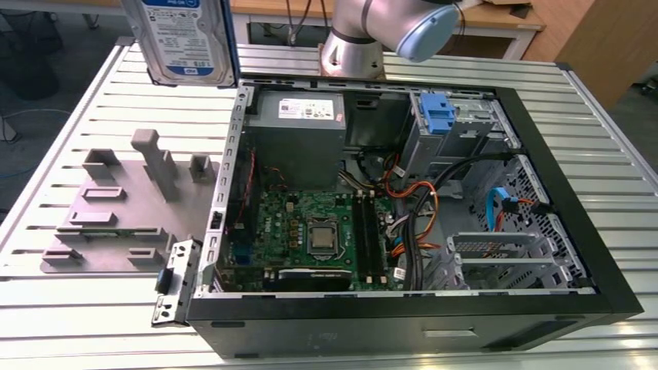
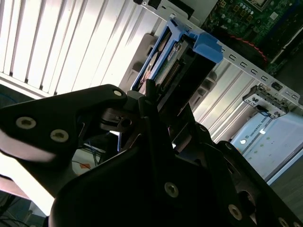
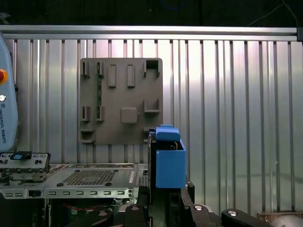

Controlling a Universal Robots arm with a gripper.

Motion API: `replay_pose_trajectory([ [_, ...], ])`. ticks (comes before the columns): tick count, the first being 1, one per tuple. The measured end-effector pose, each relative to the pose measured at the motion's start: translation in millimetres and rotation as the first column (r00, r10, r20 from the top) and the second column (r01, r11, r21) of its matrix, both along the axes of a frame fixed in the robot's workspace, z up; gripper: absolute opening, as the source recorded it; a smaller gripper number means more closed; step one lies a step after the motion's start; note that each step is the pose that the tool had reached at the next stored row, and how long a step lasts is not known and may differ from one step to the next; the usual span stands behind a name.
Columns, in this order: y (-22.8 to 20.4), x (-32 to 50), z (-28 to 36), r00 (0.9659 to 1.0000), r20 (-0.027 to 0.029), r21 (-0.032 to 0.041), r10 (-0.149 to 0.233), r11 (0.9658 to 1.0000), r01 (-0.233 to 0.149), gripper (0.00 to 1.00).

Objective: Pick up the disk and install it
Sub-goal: 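Pick up the disk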

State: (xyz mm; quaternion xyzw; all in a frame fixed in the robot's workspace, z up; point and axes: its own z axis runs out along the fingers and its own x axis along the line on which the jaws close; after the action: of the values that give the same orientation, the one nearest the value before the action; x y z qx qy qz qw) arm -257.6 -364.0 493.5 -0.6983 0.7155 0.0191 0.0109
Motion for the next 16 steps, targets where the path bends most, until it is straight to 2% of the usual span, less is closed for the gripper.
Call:
replay_pose_trajectory([
  [5,0.0,6.8,-0.2,1.0,0.0001,0.0001,0.0,1.0,0.0,0.35],
  [16,0.0,27.4,-0.7,1.0,0.0001,0.0001,0.0,1.0,0.0,0.35],
])
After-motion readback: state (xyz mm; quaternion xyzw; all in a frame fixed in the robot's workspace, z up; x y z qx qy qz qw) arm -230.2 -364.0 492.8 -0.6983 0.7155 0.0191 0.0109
